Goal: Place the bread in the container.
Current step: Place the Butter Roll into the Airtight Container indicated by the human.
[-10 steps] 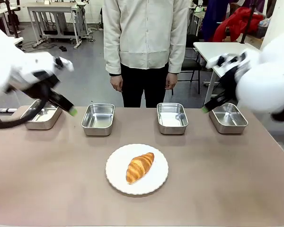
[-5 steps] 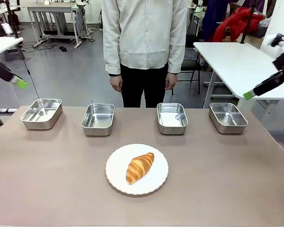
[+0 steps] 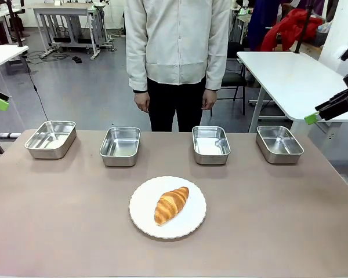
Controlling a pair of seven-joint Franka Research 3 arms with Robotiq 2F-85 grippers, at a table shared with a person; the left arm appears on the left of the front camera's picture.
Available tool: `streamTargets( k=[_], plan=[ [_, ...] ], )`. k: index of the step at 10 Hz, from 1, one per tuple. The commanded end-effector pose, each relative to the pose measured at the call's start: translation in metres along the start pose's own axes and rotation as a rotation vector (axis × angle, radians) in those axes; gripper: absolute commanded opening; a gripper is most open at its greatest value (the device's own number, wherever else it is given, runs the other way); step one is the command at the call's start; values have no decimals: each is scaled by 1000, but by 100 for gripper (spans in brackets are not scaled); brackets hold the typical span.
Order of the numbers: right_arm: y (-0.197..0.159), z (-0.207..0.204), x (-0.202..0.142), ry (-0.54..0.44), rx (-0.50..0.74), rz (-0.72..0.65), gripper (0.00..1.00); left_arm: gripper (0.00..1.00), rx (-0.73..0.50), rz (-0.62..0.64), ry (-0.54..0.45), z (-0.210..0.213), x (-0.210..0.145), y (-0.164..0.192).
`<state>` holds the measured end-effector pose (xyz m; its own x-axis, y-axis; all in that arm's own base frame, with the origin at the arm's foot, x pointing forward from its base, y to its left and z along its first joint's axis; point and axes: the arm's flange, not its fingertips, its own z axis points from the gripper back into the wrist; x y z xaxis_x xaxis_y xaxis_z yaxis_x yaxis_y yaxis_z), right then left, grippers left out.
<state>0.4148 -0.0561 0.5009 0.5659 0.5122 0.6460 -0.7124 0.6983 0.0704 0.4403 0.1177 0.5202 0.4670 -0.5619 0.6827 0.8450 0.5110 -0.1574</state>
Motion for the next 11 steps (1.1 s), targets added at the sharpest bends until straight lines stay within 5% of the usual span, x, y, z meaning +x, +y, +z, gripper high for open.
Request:
streamTargets(
  k=[1,3,5,11],
  plan=[
    [3,1,2,-4,-6,-22,100,100,-8,11,-26,5,1,7],
    [1,0,1,8,-11,-1,100,100,4,11,0,3,-2,3],
    [-23,35,-7,-62,11,30,100,100,-80,-29,-80,47,-15,9],
    [-53,92,-18,-215,46,23,100,100,-60,-48,-250,122,-29,14]
  ],
)
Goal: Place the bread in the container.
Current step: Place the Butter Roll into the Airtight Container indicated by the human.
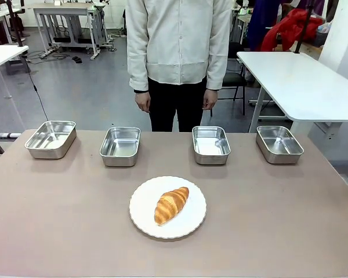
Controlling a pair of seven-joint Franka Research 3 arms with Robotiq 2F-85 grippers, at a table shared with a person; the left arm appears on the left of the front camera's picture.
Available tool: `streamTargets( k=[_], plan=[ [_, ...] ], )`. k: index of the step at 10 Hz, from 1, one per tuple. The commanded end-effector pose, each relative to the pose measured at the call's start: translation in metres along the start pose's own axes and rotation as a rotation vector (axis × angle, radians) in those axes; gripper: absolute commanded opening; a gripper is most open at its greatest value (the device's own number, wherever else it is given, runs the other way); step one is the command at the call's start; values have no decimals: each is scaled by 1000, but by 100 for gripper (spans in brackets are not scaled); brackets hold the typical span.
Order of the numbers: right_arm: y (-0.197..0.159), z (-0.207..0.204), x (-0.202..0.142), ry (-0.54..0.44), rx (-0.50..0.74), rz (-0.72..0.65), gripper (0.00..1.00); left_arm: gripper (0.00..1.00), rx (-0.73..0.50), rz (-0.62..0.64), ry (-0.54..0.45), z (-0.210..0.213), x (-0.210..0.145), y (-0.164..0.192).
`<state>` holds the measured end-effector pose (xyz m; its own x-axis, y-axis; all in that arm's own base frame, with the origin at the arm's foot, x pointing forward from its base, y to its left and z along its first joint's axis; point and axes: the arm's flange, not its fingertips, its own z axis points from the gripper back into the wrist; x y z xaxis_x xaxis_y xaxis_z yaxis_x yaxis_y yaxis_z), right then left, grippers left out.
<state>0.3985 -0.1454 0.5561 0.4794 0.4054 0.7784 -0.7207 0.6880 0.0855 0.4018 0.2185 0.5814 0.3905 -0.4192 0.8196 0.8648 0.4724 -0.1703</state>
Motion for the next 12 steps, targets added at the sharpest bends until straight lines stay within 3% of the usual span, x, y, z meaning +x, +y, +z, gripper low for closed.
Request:
streamTargets(
  k=[1,9,12],
  plan=[
    [-5,3,4,-34,34,25,100,100,-10,-37,-40,6,9,3],
    [-3,5,5,-10,24,-13,100,100,68,55,-25,-7,21,1],
    [-3,5,5,-10,24,-13,100,100,29,24,-31,1,19,3]
  ],
)
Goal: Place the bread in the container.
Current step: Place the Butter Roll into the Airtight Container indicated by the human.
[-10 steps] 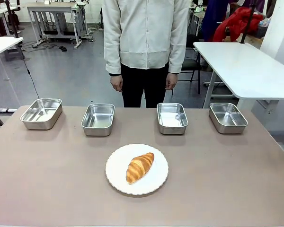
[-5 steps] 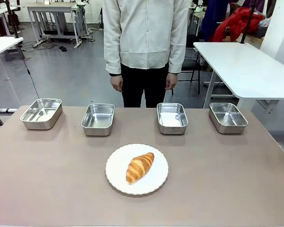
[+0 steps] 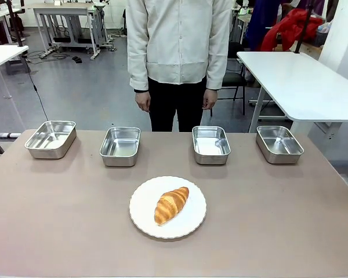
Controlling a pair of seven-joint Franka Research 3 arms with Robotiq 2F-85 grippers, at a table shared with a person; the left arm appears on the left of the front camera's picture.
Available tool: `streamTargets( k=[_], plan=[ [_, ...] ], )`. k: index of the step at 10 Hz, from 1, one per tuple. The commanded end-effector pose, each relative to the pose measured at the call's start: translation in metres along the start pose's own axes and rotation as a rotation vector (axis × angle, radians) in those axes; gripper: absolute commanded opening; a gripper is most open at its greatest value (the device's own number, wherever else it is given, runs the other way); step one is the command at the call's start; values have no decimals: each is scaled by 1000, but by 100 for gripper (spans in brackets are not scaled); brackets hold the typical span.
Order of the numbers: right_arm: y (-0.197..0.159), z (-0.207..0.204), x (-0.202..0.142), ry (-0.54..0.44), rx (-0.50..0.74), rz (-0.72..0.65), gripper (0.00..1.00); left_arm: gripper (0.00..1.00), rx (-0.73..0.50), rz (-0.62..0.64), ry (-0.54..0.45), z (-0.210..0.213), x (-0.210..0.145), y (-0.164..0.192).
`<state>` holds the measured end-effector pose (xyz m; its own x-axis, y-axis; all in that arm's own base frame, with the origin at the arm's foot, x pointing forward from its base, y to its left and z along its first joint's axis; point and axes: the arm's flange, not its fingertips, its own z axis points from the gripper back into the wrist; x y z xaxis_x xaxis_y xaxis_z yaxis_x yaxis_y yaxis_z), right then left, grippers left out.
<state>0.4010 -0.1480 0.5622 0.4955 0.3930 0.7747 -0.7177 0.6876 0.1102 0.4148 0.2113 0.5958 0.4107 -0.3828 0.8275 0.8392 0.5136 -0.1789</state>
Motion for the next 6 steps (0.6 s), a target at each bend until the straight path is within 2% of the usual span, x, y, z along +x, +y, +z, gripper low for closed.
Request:
streamTargets(
  k=[1,6],
  plan=[
    [0,1,0,-13,10,8,100,100,-8,-10,-6,3,-1,-2],
    [0,1,0,-13,10,8,100,100,-8,-10,-6,3,-1,-2]
  ],
)
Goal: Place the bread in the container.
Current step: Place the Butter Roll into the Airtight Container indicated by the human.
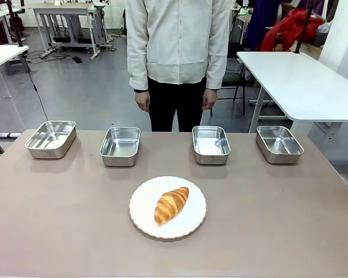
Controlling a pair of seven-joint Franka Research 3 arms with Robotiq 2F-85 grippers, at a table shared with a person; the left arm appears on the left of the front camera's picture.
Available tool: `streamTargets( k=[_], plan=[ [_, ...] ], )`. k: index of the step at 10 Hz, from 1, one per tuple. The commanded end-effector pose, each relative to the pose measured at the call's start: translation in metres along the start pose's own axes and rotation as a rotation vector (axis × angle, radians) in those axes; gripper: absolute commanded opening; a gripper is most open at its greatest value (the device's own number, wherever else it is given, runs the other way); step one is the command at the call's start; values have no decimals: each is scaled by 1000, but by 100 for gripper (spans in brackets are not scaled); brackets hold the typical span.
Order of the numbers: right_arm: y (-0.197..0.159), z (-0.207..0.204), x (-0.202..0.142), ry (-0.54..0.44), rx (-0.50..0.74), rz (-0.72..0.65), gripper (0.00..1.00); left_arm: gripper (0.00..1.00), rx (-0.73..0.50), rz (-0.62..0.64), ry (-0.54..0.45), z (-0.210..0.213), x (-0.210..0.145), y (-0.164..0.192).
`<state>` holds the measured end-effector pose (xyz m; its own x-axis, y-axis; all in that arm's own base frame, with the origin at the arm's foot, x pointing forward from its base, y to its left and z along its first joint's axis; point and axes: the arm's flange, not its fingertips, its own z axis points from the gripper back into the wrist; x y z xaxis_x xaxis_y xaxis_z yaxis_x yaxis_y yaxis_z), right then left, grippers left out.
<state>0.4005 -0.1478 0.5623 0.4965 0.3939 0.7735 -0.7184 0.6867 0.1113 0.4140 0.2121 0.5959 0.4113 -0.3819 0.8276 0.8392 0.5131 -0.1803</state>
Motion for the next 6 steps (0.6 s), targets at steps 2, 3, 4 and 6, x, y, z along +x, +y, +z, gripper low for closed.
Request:
streamTargets(
  k=[2,3,4,6],
  plan=[
    [0,1,0,-14,8,8,100,100,-6,-11,-5,2,-1,-2],
    [0,1,0,-14,8,8,100,100,-6,-11,-5,2,-1,-2],
    [0,1,0,-14,8,8,100,100,-6,-11,-5,2,-1,-2],
    [0,1,0,-14,8,8,100,100,-6,-11,-5,2,-1,-2]
  ],
)
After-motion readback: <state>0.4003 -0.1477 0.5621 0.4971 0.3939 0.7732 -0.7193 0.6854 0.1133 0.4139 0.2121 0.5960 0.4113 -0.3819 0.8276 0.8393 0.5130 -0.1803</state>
